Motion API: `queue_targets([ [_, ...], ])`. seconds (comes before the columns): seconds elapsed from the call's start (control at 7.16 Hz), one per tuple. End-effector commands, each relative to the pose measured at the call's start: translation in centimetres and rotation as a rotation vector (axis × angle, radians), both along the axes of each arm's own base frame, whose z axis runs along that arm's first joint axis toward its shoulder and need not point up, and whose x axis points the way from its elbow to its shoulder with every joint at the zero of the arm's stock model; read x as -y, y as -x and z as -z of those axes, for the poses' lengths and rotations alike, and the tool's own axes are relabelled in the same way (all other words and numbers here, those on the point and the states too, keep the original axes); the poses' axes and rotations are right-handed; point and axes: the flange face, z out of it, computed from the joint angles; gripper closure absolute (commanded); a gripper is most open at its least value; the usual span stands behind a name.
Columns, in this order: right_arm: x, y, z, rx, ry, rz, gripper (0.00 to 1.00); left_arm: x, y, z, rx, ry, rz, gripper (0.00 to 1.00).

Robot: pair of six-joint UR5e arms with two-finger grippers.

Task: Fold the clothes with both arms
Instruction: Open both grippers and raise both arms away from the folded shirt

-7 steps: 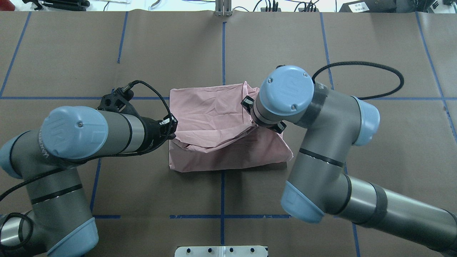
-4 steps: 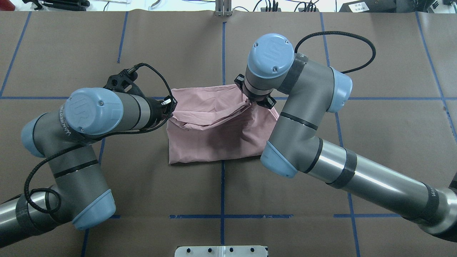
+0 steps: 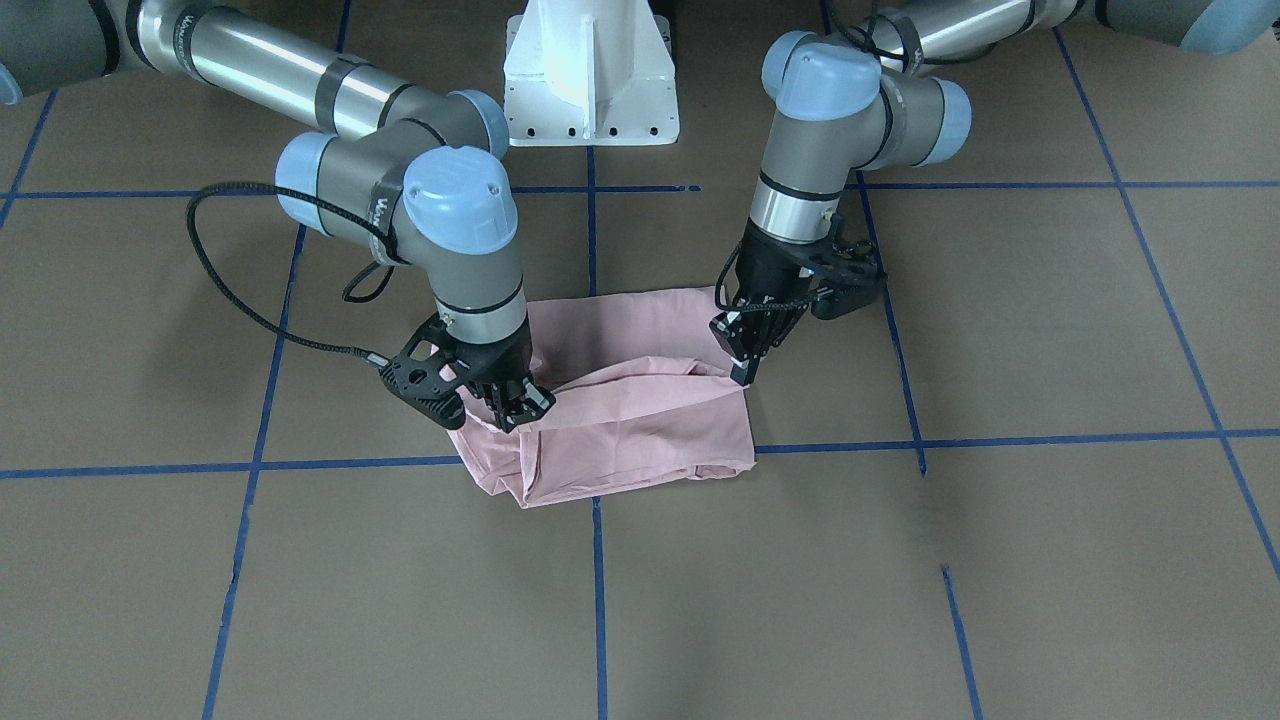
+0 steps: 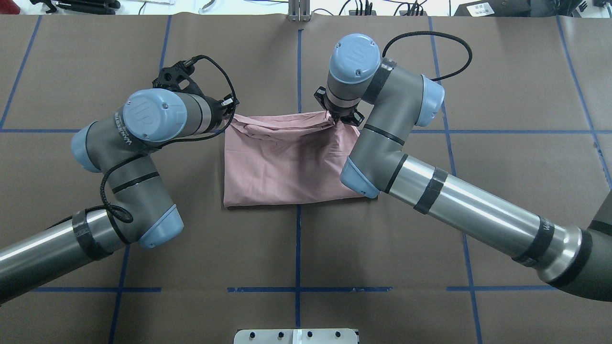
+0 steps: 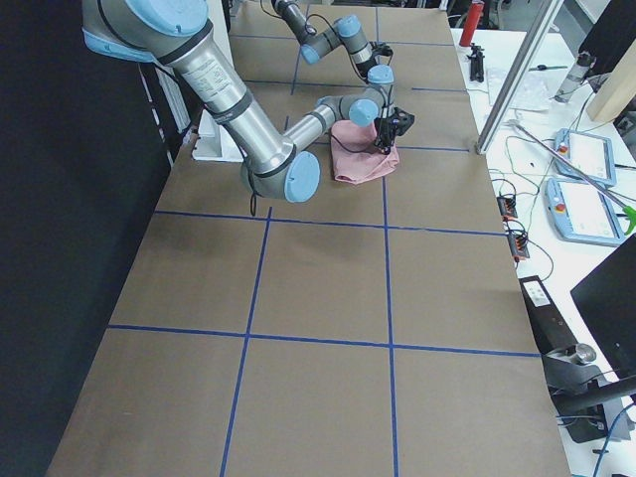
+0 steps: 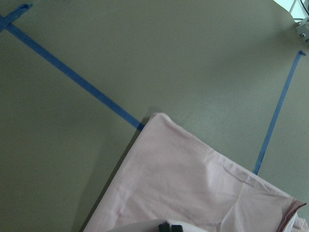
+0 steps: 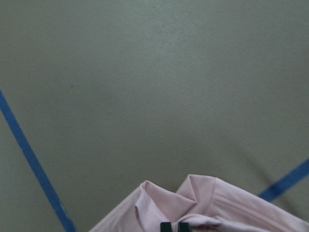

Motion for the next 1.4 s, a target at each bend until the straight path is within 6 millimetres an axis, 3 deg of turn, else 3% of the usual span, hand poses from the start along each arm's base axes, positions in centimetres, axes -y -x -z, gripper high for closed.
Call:
queue_targets([
  [0.0,5.6,-1.7,-0.7,-0.004,-0.115,0.047,0.0,3.4,-0.5,-5.2,0.069,-0.108,0.042,0.57],
  [0.14,7.4,-4.1,-0.9,-0.017,-0.147,0.06,0.0,3.1,-0.3,-6.2,0.078,-0.102,0.04,0.51],
  [0.28,7.3,-5.0,-3.1,-0.038,-0.17,0.107,0.0,2.7,0.3,-5.6,0.063,-0.11,0.037,0.51],
  [0.42,7.6,-7.4,-4.9,-0.038,-0.18,0.129,0.0,2.1,1.9,-5.4,0.057,-0.132,0.031,0.52],
  [0.56,7.5,-12.5,-9.3,-0.047,-0.206,0.195,0.0,3.4,4.7,-5.7,0.129,-0.214,-0.078,0.52],
  [0.7,8.0,-20.5,-15.6,-0.077,-0.246,0.278,0.0,3.2,11.2,-10.8,0.215,-0.252,-0.214,0.52],
  [0.84,9.2,-30.3,-21.0,-0.091,-0.289,0.35,0.0,4.9,18.3,-13.1,0.291,-0.353,-0.365,0.52],
  [0.98,9.1,-38.9,-25.8,-0.109,-0.336,0.399,0.0,5.8,25.6,-16.3,0.334,-0.415,-0.484,0.52],
  [1.12,8.7,-46.2,-29.4,-0.151,-0.362,0.445,0.0,6.2,32.7,-19.2,0.399,-0.487,-0.555,0.52],
  [1.26,8.4,-53.7,-30.9,-0.139,-0.399,0.521,0.0,5.7,43.0,-21.4,0.455,-0.551,-0.581,0.52],
])
